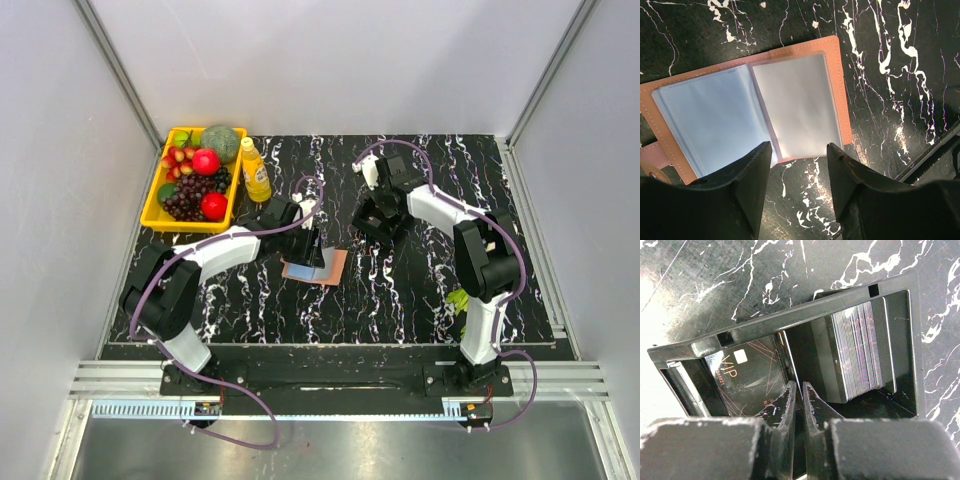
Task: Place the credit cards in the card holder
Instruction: Pick up the credit card from the storage box.
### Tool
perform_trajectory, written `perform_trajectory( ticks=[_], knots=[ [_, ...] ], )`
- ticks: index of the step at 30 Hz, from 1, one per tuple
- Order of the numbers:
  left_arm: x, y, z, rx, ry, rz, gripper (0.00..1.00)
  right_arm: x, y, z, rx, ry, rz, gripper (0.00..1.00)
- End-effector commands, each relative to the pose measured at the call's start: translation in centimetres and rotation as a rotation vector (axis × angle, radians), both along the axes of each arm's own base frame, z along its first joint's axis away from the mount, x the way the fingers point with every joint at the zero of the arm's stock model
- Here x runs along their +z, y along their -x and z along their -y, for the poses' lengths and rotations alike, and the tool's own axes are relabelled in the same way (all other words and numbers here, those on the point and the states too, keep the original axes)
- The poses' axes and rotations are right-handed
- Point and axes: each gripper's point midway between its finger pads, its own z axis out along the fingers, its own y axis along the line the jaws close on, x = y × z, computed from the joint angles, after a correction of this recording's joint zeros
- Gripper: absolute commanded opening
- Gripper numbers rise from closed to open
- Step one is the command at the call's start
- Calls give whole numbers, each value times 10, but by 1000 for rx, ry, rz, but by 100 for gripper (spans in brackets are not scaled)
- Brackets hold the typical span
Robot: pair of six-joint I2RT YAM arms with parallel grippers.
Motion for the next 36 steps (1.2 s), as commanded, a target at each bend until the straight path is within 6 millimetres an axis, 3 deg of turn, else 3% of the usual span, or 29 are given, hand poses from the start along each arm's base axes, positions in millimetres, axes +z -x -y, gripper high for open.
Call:
perform_trajectory(
  ticks=[1,5,13,16,20,29,36],
  knots=[
    [7,-5,4,-15,19,38,53,-23,15,-4,22,-9,-102,16],
    [6,-5,5,-16,19,35,53,-30,9,5,-16,42,-101,16],
    [7,-5,5,-16,18,34,53,-34,12,2,2,33,-124,15],
    [6,-5,4,-15,16,36,53,-31,8,6,-21,44,-108,0],
    [7,-5,4,-14,16,39,53,-13,2,-1,-14,5,-68,0],
    [18,-12,0,20,10,80,54,61,3,-11,-4,-113,58,0],
    [22,-15,-5,52,-4,105,55,90,17,-10,-19,-182,92,0]
  ],
)
